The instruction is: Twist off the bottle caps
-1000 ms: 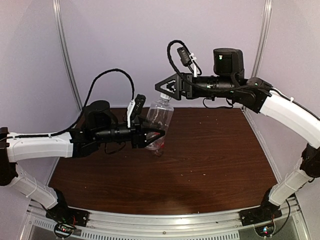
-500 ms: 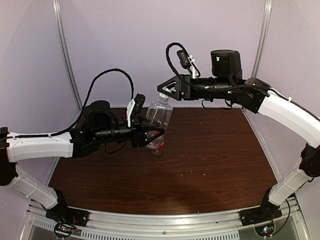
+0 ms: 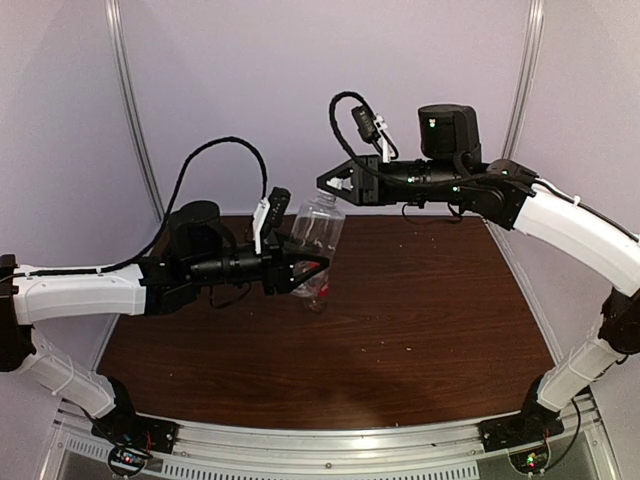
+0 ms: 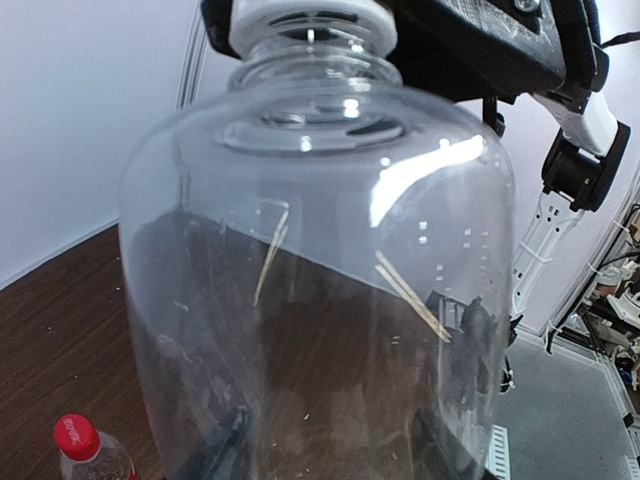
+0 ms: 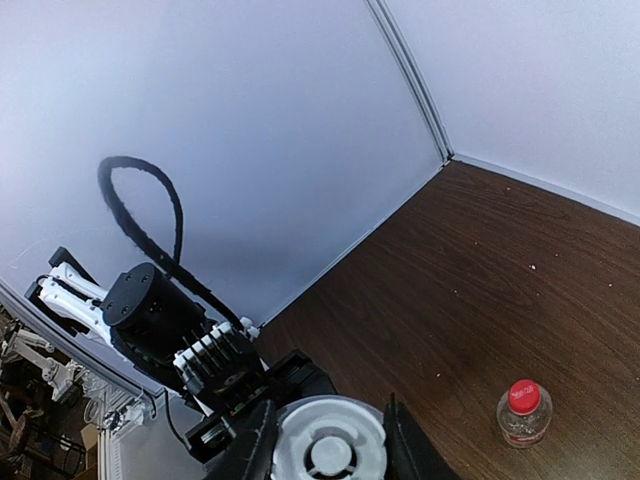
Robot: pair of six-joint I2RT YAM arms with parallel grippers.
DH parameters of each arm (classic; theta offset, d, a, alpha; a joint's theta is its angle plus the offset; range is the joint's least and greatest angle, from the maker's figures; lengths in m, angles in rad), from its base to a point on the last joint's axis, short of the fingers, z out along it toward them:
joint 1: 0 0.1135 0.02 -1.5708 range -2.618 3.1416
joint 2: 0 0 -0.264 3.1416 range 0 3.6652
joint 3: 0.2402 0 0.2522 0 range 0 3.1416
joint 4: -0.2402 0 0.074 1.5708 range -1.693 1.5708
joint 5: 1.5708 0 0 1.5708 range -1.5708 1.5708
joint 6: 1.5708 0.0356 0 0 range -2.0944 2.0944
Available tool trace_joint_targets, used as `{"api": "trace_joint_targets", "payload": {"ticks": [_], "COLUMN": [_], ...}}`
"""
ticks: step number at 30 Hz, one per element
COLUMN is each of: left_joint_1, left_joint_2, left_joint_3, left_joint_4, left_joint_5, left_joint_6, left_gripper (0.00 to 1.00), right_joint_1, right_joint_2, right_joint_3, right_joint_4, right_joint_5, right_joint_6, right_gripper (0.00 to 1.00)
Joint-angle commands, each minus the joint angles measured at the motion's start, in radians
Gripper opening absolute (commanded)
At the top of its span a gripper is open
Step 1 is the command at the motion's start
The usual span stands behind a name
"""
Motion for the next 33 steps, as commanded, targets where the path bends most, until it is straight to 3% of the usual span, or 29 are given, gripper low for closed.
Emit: {"api": "trace_joint_targets", "payload": {"ticks": [1, 8, 13, 17, 22, 26, 33], "left_joint_1": [-0.001, -0.001, 0.0, 0.0, -0.001, 0.0, 0.0], "left_joint_2": [-0.03, -0.029, -0.034, -0.039, -0.034, -0.037, -0.024], "left_joint_3": [0.015, 0.015, 0.002, -0.026, -0.053, -0.057, -0.042], "left_joint_4": [0.03, 0.035, 0.079, 0.197, 0.375, 0.384, 0.375], "left_joint_5": [-0.018, -0.018, 0.044, 0.226, 0.39, 0.394, 0.372], "left_joint_6": [0.015, 0.017, 0.009, -0.032, -0.146, -0.153, -0.138], "left_gripper": [0.47, 0.47, 0.47, 0.47, 0.47, 0.47, 0.47], "right_joint_1": [0.008, 0.006, -0.026, -0.053, -0.081, -0.084, -0.084], "right_joint_2": [0.002, -0.013, -0.035, -0.041, -0.008, 0.014, 0.011], "right_joint_3": [-0.01, -0.04, -0.09, -0.111, -0.075, -0.046, -0.025], "right_joint_4": [0.028, 0.072, 0.164, 0.214, 0.195, 0.181, 0.128], "right_joint_5": [0.001, -0.032, -0.226, -0.547, -0.757, -0.782, -0.683], "right_joint_6": [0.003, -0.022, -0.141, -0.285, -0.366, -0.37, -0.368], "right_gripper": [0.3, 0.1, 0.04, 0.09, 0.14, 0.16, 0.22]}}
